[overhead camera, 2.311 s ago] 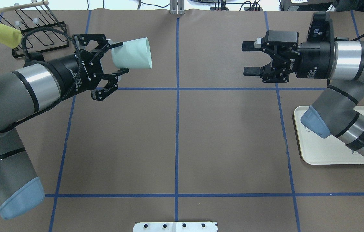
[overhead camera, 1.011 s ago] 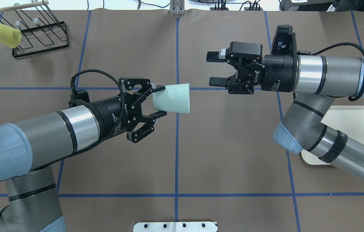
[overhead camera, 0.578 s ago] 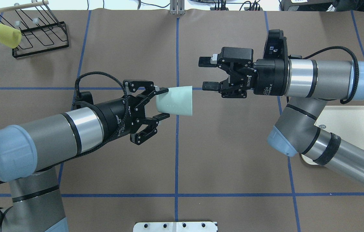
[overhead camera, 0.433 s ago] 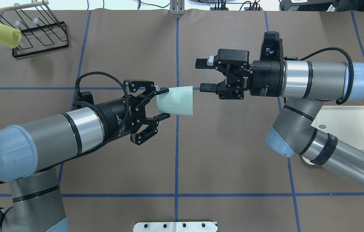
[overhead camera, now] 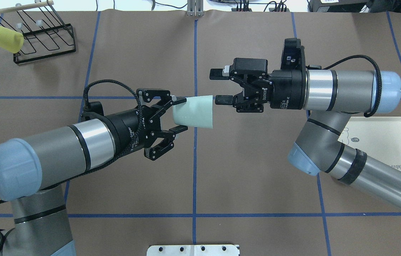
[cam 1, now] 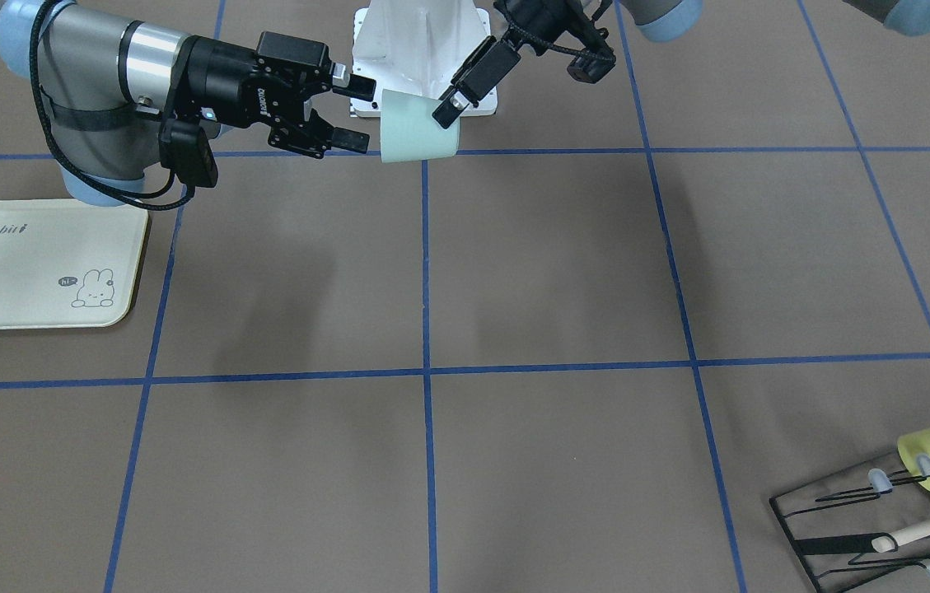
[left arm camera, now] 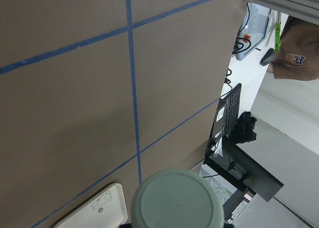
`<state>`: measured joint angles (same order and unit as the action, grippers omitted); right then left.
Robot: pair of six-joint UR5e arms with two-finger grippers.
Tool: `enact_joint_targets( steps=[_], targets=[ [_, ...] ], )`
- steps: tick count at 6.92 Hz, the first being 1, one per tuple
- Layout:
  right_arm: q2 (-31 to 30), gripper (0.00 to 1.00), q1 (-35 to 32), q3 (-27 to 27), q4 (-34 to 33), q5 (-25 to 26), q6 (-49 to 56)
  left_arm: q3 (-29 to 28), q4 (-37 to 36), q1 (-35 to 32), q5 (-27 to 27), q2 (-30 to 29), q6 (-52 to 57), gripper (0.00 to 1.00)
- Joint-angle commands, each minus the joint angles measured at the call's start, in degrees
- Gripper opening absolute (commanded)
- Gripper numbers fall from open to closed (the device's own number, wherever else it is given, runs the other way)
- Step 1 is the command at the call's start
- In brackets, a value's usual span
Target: Left arm grabs green cup and hands to right arm on tray
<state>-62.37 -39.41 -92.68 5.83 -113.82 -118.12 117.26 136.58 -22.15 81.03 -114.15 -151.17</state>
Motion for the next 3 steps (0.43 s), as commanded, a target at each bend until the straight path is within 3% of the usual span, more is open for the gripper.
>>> enact_joint_targets(
  steps=[1,3],
  targets=[
    [0.06,0.89,1.43,-0.04,-0.03,0.97,0.17,0.08,0.00,0.00,-0.09,0.07,0.00,0.00],
    [0.06,0.87,1.53,0.05,-0.03,0.97,0.18,0.08,0.00,0.00,-0.09,0.07,0.00,0.00]
  ],
)
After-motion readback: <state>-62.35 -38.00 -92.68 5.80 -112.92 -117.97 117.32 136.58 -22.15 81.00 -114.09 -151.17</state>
